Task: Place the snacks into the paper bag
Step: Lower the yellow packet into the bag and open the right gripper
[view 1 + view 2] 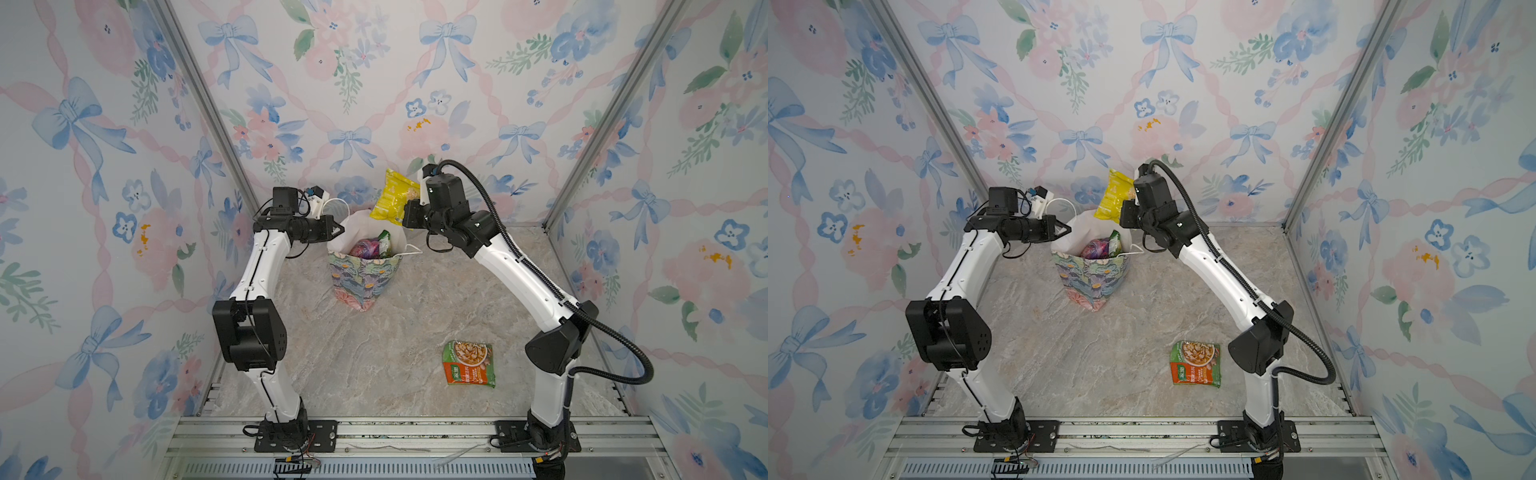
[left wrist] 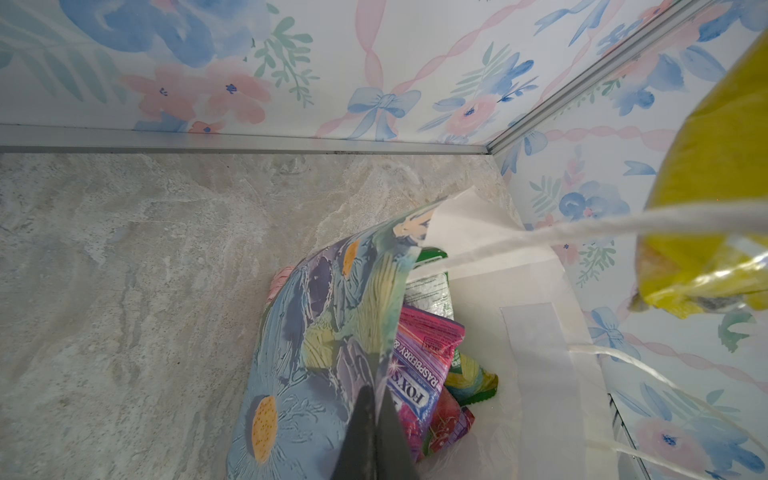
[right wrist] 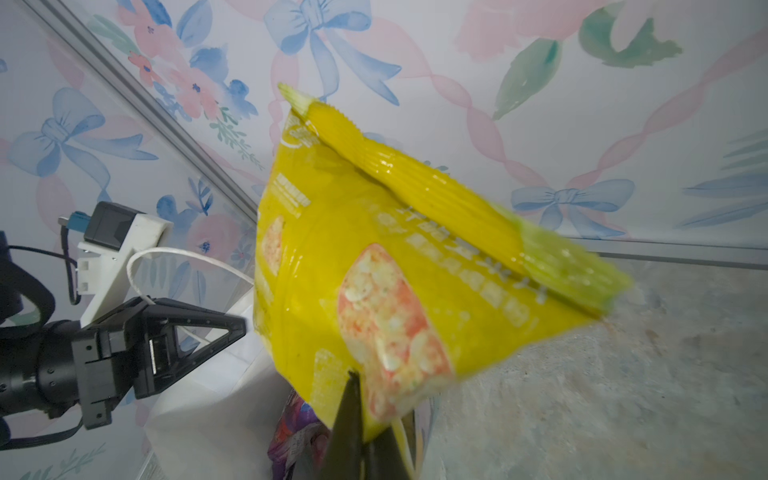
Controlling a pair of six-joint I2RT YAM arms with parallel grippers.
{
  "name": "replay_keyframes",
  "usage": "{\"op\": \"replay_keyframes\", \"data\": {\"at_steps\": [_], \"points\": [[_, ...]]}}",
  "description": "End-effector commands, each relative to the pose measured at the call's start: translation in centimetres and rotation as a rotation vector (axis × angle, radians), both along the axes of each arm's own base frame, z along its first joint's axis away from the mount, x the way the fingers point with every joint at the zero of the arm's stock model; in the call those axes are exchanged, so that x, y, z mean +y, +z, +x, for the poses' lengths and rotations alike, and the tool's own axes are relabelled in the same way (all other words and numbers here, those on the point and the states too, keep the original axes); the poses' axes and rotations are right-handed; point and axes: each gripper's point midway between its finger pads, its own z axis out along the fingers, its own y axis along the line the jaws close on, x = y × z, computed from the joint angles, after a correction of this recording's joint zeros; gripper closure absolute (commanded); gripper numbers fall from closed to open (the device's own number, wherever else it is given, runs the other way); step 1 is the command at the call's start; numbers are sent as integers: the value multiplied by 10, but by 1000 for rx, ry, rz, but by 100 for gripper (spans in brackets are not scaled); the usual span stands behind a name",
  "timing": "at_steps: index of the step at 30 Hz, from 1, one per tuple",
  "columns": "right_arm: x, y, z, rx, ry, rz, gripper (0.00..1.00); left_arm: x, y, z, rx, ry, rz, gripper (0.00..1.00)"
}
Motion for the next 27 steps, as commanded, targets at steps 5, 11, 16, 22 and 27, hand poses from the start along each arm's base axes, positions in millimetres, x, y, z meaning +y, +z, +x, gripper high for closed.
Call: {"op": "replay_keyframes", "data": {"at_steps": [5,11,16,22,27], "points": [[51,-20,-27,75,143,-13,100,-4,4,-6,-9,-21,-7,100],[64,-43,-37,133,161,0,100,-4,4,-6,-9,-22,-9,100],[65,-58,-40,180,150,26,100,-4,4,-6,-9,-24,-9,100],[64,-63,-39,194,135,28,82,-4,6,-7,-12,-23,-11,100],[53,-28,-36,98,117,10,16,-4,7,-7,-16,-22,-9,100]]}}
